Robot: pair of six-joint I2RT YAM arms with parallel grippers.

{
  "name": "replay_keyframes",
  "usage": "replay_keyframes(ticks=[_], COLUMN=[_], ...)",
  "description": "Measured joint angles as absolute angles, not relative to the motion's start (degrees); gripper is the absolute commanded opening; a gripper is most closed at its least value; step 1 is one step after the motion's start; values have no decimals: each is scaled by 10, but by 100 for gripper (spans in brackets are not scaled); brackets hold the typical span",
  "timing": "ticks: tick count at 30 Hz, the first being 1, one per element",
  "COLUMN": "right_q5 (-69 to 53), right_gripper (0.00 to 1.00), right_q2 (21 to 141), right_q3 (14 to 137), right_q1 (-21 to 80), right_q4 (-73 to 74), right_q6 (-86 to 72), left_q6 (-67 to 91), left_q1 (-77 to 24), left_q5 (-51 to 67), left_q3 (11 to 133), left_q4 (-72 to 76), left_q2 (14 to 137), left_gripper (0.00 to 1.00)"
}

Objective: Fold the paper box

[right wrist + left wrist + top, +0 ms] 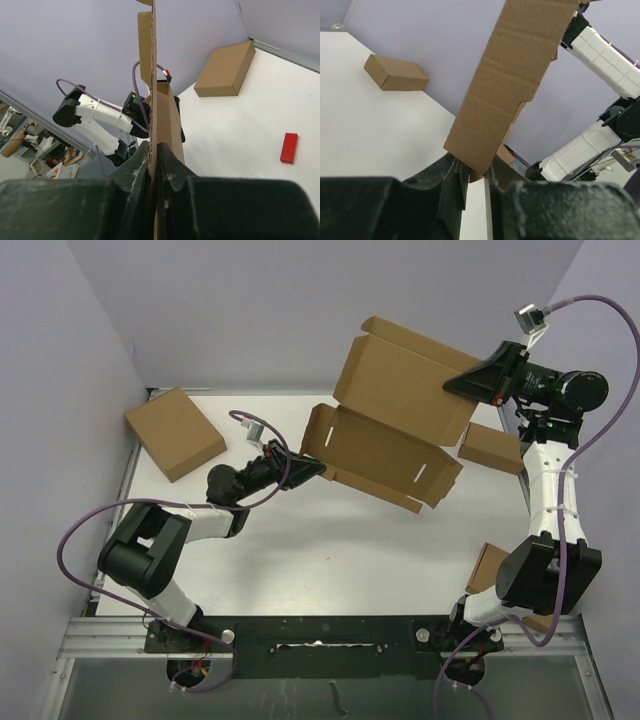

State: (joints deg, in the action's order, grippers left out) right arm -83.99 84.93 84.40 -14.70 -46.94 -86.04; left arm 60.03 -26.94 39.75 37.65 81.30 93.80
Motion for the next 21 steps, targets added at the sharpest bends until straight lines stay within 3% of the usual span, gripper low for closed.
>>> replay_keyframes(ticks=[2, 9, 10, 12, 14, 17, 21], right_q5=[-839, -837, -836, -836, -831, -829, -825], right_gripper=[0, 0, 0, 0, 0, 0, 0], right_q2=[849, 849, 849, 849, 849, 849, 849], right_q3=[844, 843, 843, 841, 841, 841, 841], right_q1=[-147, -152, -152, -154, -154, -154, -154], right_q4=[-469, -471, -471, -471, -471, -471, -473], right_q6=[-860, -860, -860, -860, -859, -859, -858], left_q6=[602, 609, 609, 609, 608, 608, 593], left_q1=[-270, -270, -270, -270, -270, -264, -241], left_q5=[397, 397, 396, 394, 388, 365, 333], left_q3=[376, 376, 376, 376, 371, 327, 241], left_q4=[813, 813, 813, 813, 816, 817, 813], left_q2=[938, 938, 938, 938, 937, 918, 861], left_gripper=[0, 0, 6, 41, 65, 79, 85])
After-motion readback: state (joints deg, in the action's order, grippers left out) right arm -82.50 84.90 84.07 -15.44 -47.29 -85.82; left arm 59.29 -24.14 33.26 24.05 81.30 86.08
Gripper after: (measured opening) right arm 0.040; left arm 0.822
